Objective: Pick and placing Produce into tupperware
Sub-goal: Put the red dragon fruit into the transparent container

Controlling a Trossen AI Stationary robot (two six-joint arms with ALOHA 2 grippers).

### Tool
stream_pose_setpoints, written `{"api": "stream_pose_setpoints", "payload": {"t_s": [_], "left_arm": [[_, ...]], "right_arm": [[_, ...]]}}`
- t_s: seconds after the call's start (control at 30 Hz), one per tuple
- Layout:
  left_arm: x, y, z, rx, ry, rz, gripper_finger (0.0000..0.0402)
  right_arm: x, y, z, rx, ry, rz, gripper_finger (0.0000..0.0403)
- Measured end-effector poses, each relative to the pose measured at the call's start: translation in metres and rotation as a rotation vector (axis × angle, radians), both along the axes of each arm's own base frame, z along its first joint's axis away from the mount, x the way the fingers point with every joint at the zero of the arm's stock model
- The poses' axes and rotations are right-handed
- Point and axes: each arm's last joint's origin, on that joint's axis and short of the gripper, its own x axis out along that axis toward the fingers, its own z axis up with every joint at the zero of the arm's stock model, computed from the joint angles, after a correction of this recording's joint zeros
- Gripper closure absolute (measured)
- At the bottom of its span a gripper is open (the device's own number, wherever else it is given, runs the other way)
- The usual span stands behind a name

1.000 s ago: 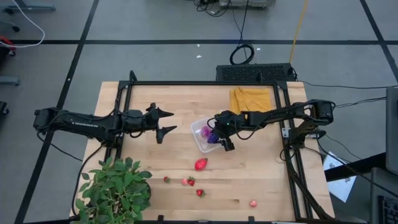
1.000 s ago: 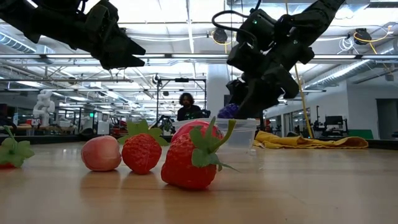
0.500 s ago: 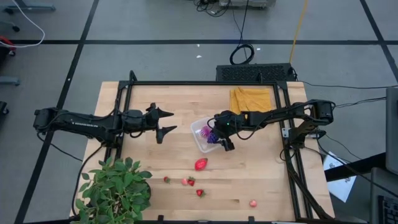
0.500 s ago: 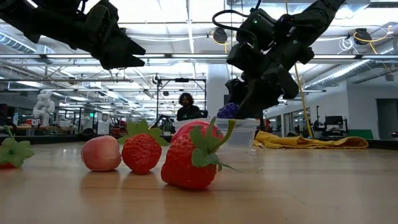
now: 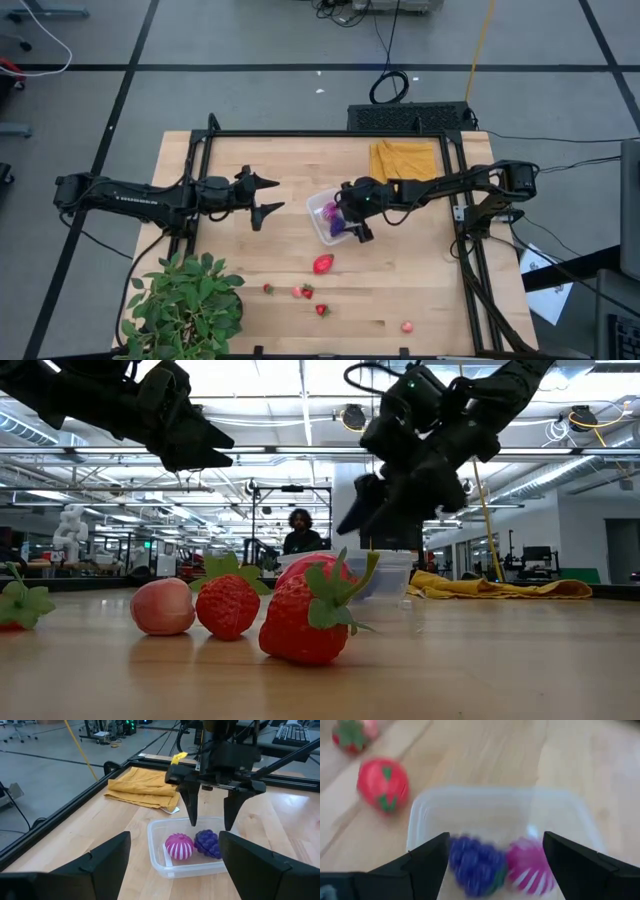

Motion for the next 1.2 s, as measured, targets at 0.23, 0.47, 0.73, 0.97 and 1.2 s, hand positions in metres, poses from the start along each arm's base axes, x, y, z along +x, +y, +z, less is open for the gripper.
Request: {"api": "stream_pose_setpoints", "payload": {"t_s": [0.23, 0.47, 0.73, 0.97, 1.2], "left_arm": [[0.000, 0.000, 0.000, 0.000, 0.000, 0.000, 0.0094], [0.000, -0.006, 0.000, -0.019, -0.004, -0.035, 0.0094], [0.000, -0.031, 0.000, -0.072, -0.013, -0.134, 0.0094], [0.000, -0.045, 0.008, -0.044, -0.038, -0.109, 0.0094], [0.014, -0.052, 0.014, -0.077, 0.010, -0.230, 0.0094]], "right_arm": [[0.006, 0.012, 0.023, -0.018, -0.184, 0.038, 0.0096], [-0.005, 0.035, 0.048, 0.036, -0.233, 0.077, 0.0096], [-0.022, 0.058, 0.071, 0.052, -0.264, 0.153, 0.0096], [-0.030, 0.061, 0.086, 0.075, -0.308, 0.152, 0.0096], [-0.031, 0.061, 0.087, 0.093, -0.308, 0.141, 0.0096]]}}
